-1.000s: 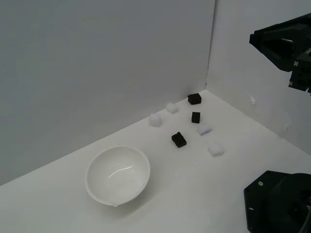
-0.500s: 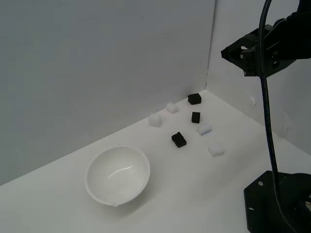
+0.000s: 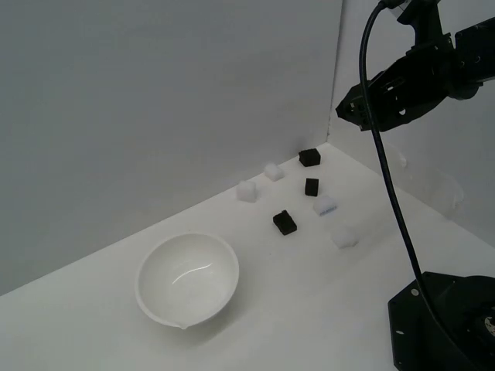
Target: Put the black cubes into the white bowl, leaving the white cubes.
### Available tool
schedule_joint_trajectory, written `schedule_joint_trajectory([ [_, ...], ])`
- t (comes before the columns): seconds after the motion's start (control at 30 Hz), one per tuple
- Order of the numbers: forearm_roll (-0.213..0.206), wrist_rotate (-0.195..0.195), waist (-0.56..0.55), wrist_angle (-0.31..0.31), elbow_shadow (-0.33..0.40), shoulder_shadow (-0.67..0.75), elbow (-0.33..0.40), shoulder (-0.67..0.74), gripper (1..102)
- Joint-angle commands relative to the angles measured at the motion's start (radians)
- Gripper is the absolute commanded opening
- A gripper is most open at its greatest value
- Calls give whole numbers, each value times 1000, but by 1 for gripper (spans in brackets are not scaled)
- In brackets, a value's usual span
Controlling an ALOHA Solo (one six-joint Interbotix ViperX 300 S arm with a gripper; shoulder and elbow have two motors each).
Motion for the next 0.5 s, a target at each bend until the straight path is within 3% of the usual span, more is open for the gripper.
schedule_joint_trajectory([
  [0.0, -15, 6, 25, -5, -31, -20, -23, -23, 27],
  [0.33, -17, 11, 32, -124, -32, -172, -28, -175, 28],
  [0.47, -17, 11, 32, -202, -31, -250, -28, -253, 28],
])
